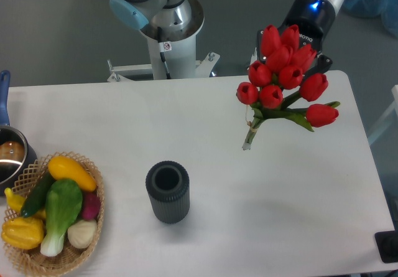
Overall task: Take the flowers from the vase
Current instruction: 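Raise the tulip bunch clear of the vase and move it away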
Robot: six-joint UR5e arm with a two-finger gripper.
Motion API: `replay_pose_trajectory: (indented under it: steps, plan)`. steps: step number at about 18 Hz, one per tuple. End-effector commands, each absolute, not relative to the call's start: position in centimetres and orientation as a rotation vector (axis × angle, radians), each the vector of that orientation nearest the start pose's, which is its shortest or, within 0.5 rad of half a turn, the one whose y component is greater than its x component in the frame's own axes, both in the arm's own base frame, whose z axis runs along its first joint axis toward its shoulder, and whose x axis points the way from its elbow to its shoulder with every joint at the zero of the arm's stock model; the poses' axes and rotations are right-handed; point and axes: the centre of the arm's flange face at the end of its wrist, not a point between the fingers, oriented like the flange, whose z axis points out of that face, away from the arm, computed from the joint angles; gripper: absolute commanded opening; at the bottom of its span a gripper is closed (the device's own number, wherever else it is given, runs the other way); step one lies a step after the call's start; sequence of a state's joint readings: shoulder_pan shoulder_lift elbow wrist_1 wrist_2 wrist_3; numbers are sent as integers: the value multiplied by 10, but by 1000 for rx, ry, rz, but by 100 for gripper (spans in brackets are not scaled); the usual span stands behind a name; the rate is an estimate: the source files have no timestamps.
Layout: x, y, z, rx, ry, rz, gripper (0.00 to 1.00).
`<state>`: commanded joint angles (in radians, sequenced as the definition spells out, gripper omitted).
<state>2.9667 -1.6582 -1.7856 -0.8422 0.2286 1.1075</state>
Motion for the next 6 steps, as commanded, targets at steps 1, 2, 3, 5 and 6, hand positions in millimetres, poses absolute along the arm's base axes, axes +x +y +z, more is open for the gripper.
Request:
replay_pose_trajectory:
  steps: [1,2,3,5,6]
  plan:
    - [-464,316,490,-1779,45,-78,29]
    - [-464,316,489,-1780,44,-78,29]
    - [-464,316,488,-1780,45,-77,29]
    - [-463,316,488,-1783,46,-77,29]
    - [-462,316,484,-1785,41,-82,29]
